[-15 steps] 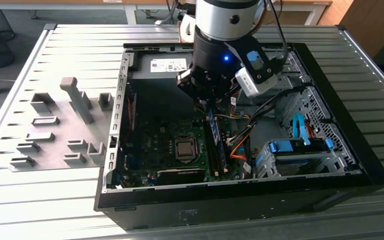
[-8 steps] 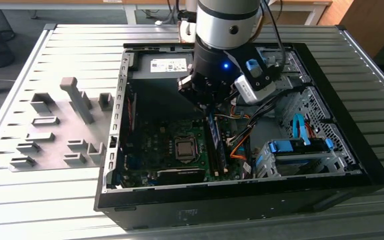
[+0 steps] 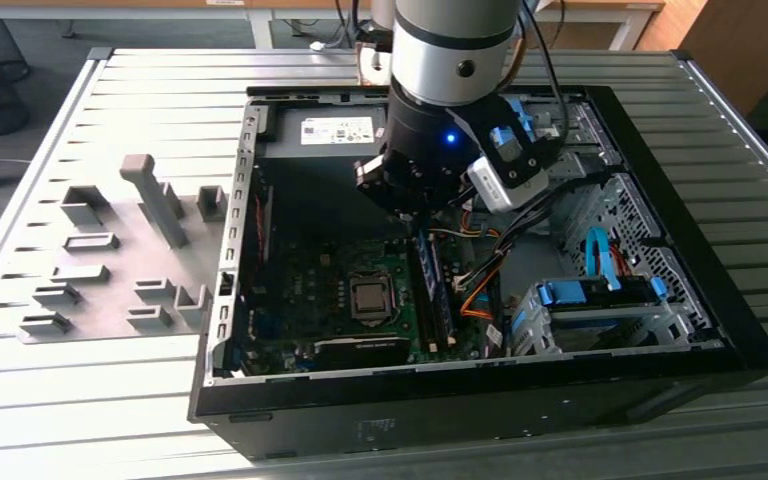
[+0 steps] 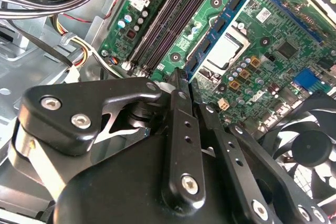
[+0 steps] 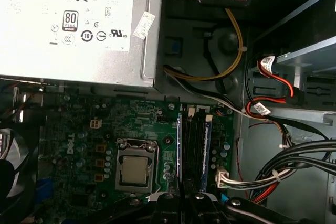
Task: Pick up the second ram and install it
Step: 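Insert the second ram into the second slot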
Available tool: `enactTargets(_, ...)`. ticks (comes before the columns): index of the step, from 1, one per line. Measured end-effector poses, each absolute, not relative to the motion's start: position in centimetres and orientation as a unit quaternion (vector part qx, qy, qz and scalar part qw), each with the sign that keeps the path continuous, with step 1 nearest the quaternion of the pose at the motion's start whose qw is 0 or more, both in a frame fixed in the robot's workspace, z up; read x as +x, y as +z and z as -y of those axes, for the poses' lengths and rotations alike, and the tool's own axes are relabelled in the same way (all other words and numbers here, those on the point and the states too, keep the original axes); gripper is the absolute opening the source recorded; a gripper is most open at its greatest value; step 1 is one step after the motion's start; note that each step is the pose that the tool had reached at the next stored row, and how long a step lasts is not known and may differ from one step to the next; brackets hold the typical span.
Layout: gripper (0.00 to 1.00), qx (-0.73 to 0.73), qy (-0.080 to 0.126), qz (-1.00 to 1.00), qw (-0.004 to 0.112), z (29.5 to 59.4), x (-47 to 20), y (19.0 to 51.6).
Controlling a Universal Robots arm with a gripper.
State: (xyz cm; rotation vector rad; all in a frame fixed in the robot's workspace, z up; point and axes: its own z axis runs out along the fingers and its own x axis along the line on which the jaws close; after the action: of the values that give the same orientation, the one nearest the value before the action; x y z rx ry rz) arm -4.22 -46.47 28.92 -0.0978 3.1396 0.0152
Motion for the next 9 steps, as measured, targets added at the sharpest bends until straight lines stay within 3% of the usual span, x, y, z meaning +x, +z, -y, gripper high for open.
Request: enactTargets(9, 0.14, -0.031, 0.005, -1.0, 0.0, 46.47, -4.24, 28.91)
